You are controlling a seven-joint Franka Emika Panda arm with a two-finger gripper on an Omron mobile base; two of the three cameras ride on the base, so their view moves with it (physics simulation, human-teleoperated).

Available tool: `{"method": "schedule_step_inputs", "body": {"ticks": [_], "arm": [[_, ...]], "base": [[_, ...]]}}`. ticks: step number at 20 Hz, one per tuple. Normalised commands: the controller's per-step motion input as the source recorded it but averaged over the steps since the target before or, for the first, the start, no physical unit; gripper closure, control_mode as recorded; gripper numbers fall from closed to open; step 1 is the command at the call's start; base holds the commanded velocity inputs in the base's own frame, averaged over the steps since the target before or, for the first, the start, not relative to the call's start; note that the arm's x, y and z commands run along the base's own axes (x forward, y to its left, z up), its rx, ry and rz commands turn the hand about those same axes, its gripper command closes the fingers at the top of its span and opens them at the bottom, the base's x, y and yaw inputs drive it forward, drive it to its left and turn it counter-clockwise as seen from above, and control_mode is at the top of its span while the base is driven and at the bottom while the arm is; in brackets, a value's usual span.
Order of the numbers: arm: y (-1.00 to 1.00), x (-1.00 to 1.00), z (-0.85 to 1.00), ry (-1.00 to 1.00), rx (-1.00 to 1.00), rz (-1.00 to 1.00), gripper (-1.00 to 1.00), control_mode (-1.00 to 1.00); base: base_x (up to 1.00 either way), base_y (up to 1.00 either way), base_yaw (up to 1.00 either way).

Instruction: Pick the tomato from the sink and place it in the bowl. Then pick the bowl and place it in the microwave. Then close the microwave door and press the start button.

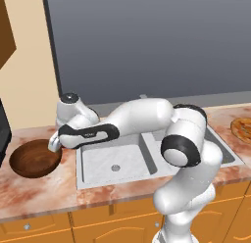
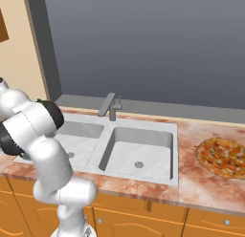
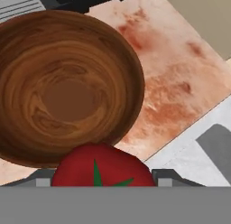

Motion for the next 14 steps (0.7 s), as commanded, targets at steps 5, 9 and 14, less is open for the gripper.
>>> {"method": "schedule_step_inputs", "body": {"ticks": [5, 9, 14], "arm": [[0.66, 0.0, -0.22, 0.04, -0.02, -0.01, 1.0, -1.0], [0.29, 0.0, -0.38, 0.03, 0.0, -0.03, 1.0, -1.0], [0.24, 0.12, -0.55, 0.05, 0.0, -0.05, 1.0, -1.0]], "base": [[0.0, 0.0, 0.0], [0.0, 0.0, 0.0], [0.0, 0.0, 0.0]]}}
